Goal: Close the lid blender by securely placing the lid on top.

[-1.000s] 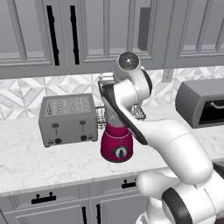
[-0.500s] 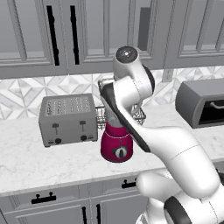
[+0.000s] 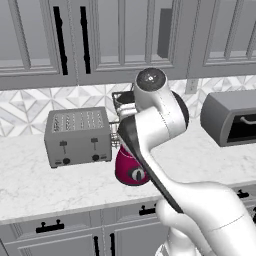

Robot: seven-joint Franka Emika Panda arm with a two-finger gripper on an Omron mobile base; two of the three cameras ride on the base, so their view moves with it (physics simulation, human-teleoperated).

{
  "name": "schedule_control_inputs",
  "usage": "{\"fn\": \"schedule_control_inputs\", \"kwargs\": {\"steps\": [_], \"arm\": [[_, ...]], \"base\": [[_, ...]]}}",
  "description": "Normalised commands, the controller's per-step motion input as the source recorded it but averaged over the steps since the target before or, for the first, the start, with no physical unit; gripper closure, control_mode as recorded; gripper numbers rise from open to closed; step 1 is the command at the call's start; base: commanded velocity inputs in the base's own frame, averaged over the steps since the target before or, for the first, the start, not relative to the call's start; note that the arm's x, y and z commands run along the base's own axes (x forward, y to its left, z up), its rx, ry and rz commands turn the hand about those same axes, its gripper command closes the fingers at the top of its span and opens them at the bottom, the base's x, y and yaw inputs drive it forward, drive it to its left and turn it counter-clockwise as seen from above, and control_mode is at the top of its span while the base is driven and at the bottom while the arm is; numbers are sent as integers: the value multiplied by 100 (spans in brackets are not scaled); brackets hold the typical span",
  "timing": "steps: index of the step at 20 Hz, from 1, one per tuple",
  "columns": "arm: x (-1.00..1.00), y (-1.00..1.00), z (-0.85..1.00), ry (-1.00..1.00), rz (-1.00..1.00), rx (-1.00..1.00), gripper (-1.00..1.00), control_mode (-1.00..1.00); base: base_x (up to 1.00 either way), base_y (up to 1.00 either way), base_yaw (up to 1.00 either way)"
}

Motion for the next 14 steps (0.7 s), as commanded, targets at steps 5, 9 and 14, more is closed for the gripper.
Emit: {"fn": "schedule_control_inputs", "kwargs": {"steps": [5,9,14], "arm": [[-49,-44,-8,-13,6,8,-100,-100],[-34,-47,-9,-4,2,7,-100,-100],[-25,-46,-6,-3,1,7,-100,-100]], "base": [[0,0,0],[0,0,0],[0,0,0]]}}
